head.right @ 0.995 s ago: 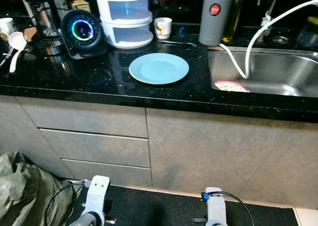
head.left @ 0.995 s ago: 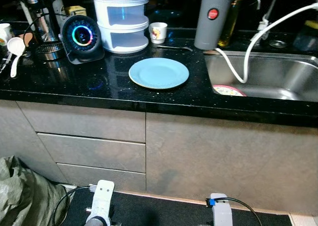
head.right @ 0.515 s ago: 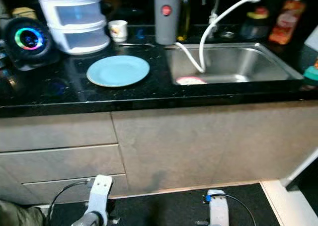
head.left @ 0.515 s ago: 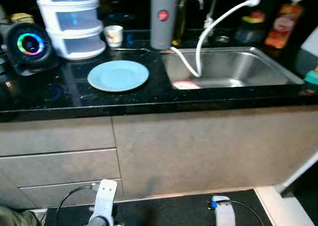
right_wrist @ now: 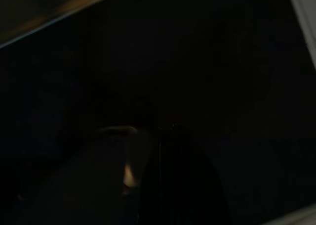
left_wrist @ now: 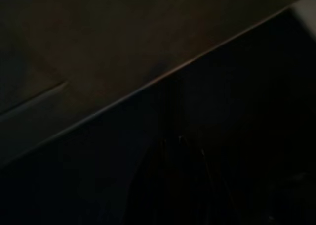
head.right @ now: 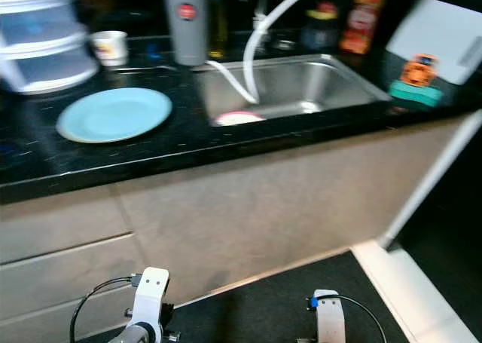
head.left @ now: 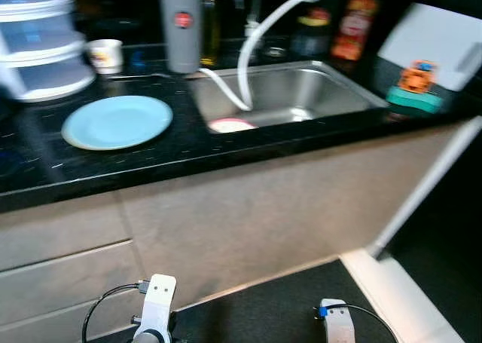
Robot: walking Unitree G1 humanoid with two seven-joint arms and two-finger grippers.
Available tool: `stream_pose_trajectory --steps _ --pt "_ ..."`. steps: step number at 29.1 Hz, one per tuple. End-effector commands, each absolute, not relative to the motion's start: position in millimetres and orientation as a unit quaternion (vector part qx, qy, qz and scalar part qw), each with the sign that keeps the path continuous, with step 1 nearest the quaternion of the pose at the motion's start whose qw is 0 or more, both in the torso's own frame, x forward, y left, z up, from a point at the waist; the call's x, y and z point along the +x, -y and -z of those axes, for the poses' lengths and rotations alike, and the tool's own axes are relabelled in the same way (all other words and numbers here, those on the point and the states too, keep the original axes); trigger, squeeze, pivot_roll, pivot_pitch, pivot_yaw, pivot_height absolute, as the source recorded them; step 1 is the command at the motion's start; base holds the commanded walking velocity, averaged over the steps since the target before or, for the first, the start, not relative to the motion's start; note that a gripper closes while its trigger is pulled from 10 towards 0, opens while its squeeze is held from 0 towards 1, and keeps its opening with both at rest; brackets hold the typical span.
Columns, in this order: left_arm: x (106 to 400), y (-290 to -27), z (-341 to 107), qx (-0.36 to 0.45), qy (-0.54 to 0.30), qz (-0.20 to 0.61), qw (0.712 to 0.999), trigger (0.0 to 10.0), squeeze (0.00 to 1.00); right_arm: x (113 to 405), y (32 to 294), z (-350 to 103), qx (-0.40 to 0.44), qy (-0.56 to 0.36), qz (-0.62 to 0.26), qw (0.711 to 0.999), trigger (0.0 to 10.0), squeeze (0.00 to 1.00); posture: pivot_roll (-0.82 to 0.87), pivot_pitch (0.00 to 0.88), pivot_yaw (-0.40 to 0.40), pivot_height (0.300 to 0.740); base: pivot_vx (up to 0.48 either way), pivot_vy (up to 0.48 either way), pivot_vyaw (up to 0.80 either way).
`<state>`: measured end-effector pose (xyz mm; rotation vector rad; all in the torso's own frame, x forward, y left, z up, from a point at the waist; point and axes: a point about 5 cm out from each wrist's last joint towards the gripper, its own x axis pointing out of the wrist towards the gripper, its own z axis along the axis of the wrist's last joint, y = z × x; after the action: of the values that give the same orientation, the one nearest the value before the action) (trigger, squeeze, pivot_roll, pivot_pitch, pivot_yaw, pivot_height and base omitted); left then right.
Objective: Kitchen organization
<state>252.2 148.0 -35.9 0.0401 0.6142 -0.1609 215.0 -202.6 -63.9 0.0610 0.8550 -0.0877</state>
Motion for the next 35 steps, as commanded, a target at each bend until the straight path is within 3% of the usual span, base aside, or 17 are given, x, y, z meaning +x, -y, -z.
stream_pose_trajectory --steps 1,5,7,11,16,20,21,24,27,30,31,33,35 --pt "255 -150 31 0.031 -0.286 0.084 0.954 10.0 0.00 228 198 56 0.043 -0.387 0.036 0.920 10.0 0.00 -0.05 0.117 0.002 0.740 0.000 0.000 0.00" --pt "268 -153 12 0.033 -0.234 0.085 0.968 10.0 0.00 247 195 41 0.058 -0.341 0.022 0.938 10.0 0.00 -0.05 0.122 0.007 0.740 0.000 0.000 0.00" --pt "286 -159 -23 0.028 -0.153 0.066 0.986 10.0 0.00 283 191 4 0.089 -0.235 -0.003 0.968 10.0 0.00 -0.06 0.127 0.009 0.740 0.000 0.000 0.00" --pt "299 -161 -60 0.030 -0.087 0.063 0.994 10.0 0.00 309 180 -38 0.145 -0.142 -0.066 0.977 10.0 0.00 -0.05 0.132 0.009 0.740 0.000 0.000 0.00" --pt "312 -155 -145 0.071 0.064 0.079 0.992 10.0 0.00 329 146 -134 0.174 -0.007 -0.270 0.947 10.0 0.00 -0.05 0.134 0.007 0.740 0.000 0.000 0.00" --pt "310 -149 -178 0.077 0.130 0.085 0.985 10.0 0.00 328 138 -168 0.184 0.041 -0.325 0.927 10.0 0.00 -0.05 0.132 0.006 0.740 0.000 0.000 0.00" --pt "307 -142 -210 0.064 0.186 0.090 0.976 10.0 0.00 326 132 -197 0.207 0.081 -0.371 0.902 10.0 0.00 -0.05 0.132 0.006 0.740 0.000 0.000 0.00" --pt "305 -136 -234 0.056 0.223 0.094 0.969 10.0 0.00 323 128 -219 0.220 0.111 -0.403 0.881 10.0 0.00 -0.04 0.129 0.002 0.740 0.000 0.000 0.00" --pt "306 -138 -257 0.073 0.244 0.078 0.964 10.0 0.00 326 125 -246 0.226 0.154 -0.389 0.880 10.0 0.00 -0.04 0.126 0.002 0.740 0.000 0.000 0.00" --pt "311 -149 -262 0.073 0.211 0.039 0.974 10.0 0.00 340 129 -264 0.205 0.182 -0.309 0.910 10.0 0.00 -0.04 0.123 0.004 0.740 0.000 0.000 0.00" --pt "313 -164 -262 0.064 0.190 0.011 0.980 10.0 0.00 350 128 -266 0.134 0.173 -0.257 0.941 10.0 0.00 -0.04 0.121 0.007 0.740 0.000 0.000 0.00" --pt "315 -176 -266 0.069 0.181 -0.014 0.981 10.0 0.00 355 126 -267 0.090 0.173 -0.231 0.953 10.0 0.00 -0.04 0.119 0.007 0.740 0.000 0.000 0.00" --pt "315 -183 -273 0.067 0.190 -0.031 0.979 10.0 0.00 356 127 -268 0.100 0.168 -0.217 0.956 10.0 0.00 -0.03 0.118 0.001 0.740 0.000 0.000 0.00"
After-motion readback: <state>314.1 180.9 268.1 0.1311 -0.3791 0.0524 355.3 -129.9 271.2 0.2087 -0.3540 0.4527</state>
